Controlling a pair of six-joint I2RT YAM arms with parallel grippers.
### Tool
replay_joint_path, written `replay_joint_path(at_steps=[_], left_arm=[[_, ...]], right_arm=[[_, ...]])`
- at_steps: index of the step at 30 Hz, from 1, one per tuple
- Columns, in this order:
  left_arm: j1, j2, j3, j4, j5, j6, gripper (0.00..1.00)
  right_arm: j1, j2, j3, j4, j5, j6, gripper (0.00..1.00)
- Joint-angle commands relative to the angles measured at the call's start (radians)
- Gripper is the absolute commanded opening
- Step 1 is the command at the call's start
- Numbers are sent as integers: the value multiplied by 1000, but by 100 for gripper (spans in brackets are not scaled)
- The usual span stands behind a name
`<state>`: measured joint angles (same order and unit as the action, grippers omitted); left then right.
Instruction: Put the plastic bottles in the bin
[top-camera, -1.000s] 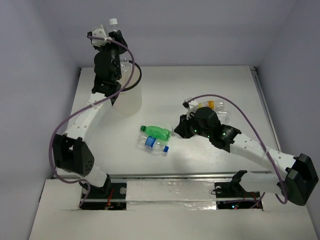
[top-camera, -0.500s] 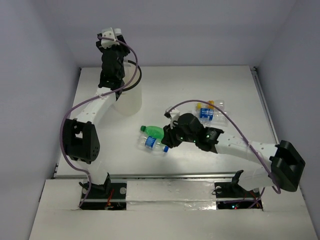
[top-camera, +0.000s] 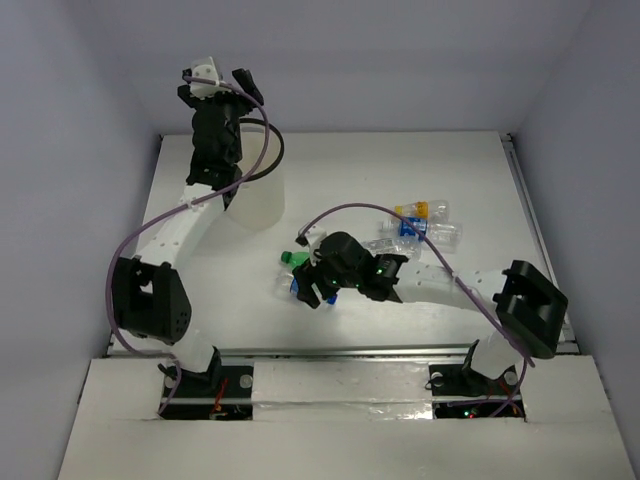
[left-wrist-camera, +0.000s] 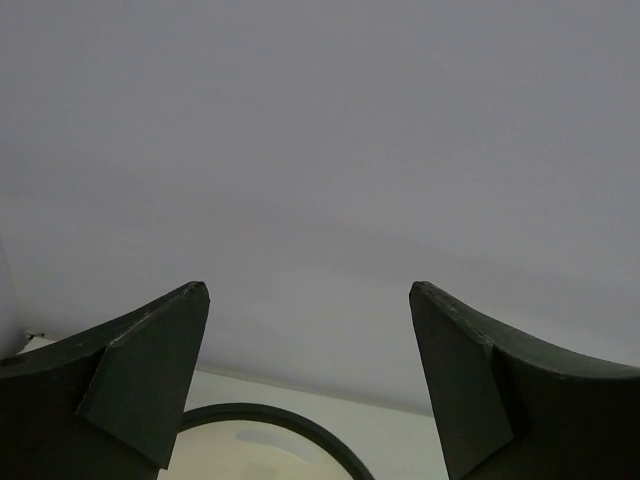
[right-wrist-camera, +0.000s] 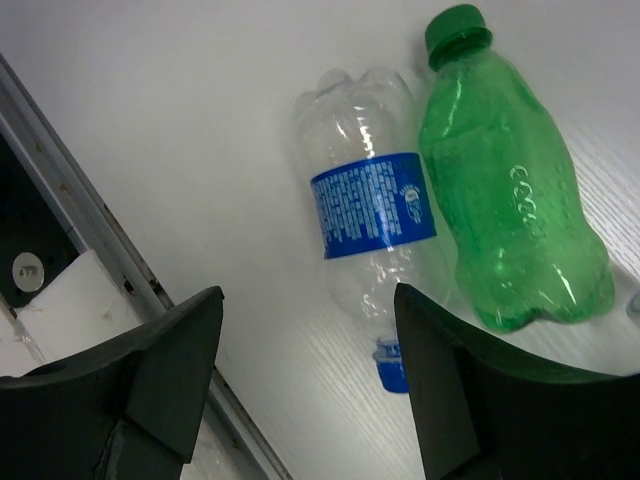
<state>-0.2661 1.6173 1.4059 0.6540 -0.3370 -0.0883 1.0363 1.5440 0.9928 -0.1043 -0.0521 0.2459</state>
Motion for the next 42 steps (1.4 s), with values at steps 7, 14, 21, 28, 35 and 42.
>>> replay_joint_path(at_steps=[7, 14, 21, 28, 35, 42], left_arm=[[8, -218, -13, -23, 157, -154, 76], [8, -341, -103, -53, 191, -215, 73], [8, -390, -73, -120, 239, -284, 72], [8, -479, -65, -377, 279, -360, 72], [8, -695, -174, -597, 359, -416, 72], [8, -965, -457, -695, 359, -422, 72]], right_arm=[[33, 155, 176, -14, 98, -56, 75], [62, 261, 248, -60, 170, -53, 75], [109, 332, 293, -78, 195, -31, 74], [139, 412, 349, -106, 202, -13, 71], [148, 426, 349, -55, 153, 13, 61], [148, 242, 351, -64, 219, 20, 47]])
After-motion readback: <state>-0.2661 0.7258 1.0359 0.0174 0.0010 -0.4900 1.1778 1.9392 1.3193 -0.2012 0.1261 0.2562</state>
